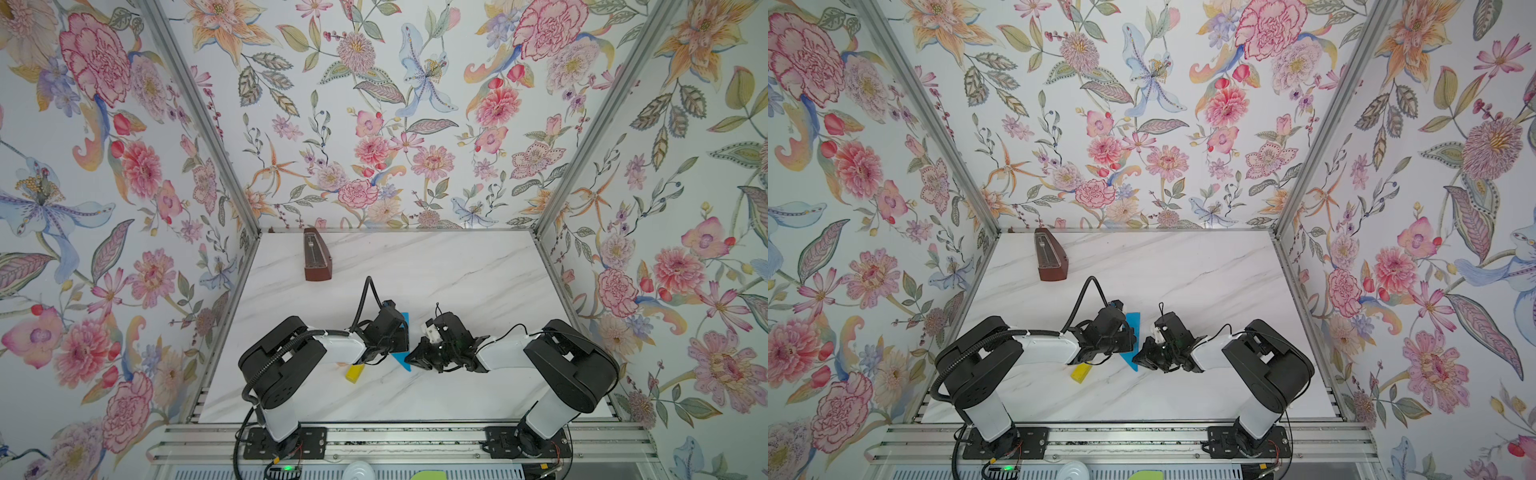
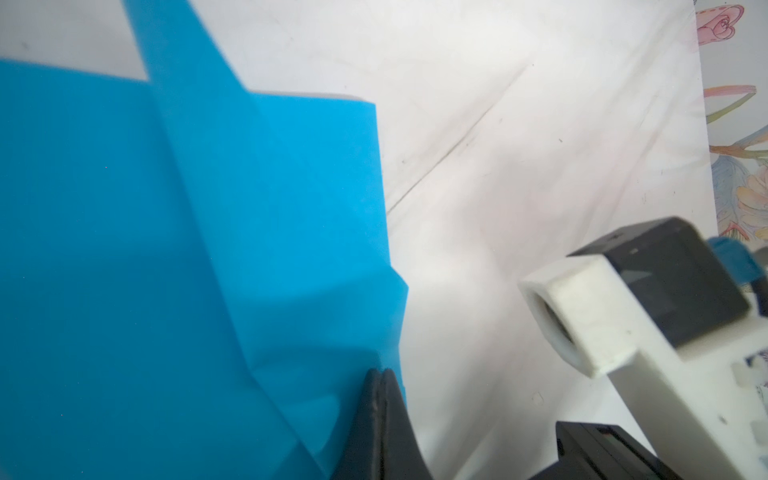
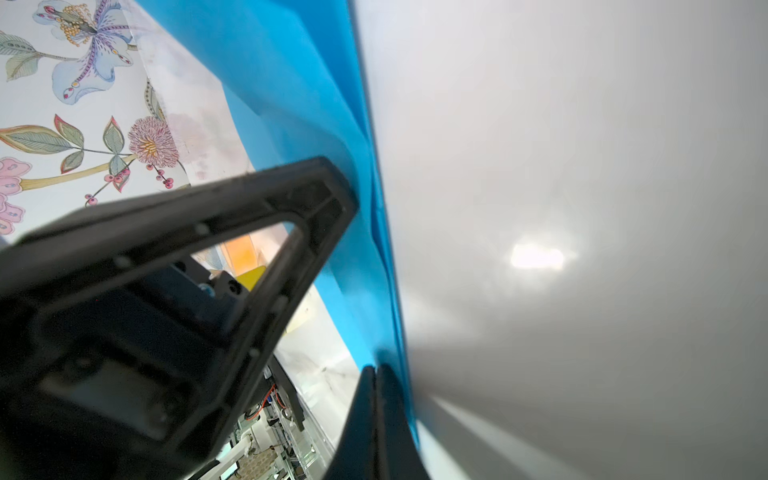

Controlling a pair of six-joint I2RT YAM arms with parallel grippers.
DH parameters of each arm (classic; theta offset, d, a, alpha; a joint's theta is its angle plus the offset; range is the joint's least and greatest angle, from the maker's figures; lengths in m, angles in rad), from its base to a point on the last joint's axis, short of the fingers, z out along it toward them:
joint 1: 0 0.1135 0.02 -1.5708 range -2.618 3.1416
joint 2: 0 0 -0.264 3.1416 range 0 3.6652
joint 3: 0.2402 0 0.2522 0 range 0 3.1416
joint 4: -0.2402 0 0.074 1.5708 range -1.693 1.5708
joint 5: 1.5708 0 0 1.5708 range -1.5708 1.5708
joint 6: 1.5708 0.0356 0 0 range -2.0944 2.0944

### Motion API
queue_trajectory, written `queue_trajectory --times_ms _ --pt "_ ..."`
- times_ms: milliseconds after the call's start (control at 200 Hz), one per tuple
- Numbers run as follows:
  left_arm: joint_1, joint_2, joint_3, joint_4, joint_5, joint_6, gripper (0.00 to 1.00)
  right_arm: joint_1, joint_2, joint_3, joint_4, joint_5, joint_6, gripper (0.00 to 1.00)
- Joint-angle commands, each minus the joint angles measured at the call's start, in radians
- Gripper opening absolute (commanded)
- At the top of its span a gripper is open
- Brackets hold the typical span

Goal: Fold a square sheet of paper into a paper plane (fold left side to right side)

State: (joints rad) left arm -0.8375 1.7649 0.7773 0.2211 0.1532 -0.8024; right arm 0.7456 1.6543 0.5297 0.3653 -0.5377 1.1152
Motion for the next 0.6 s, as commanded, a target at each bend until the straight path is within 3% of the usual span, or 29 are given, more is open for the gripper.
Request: queue_trajectory --times_ms 0,275,435,595 --pt "0.011 0.065 -0.045 -0.121 -0.021 0.000 0.00 0.024 -0.005 -0.083 -0.160 0.050 0.009 0.00" --pt "0.011 0.064 -0.044 -0.120 -0.019 0.000 0.00 0.056 -0.134 -0.138 -0.237 0.087 0.031 0.00" --pt "0.011 0.064 -0.042 -0.115 -0.017 0.000 0.00 0.042 -0.268 -0.030 -0.342 0.156 -0.005 0.00" --pt "0.011 0.059 -0.040 -0.114 -0.015 -0.001 0.00 0.027 -0.224 0.065 -0.328 0.135 -0.024 0.00"
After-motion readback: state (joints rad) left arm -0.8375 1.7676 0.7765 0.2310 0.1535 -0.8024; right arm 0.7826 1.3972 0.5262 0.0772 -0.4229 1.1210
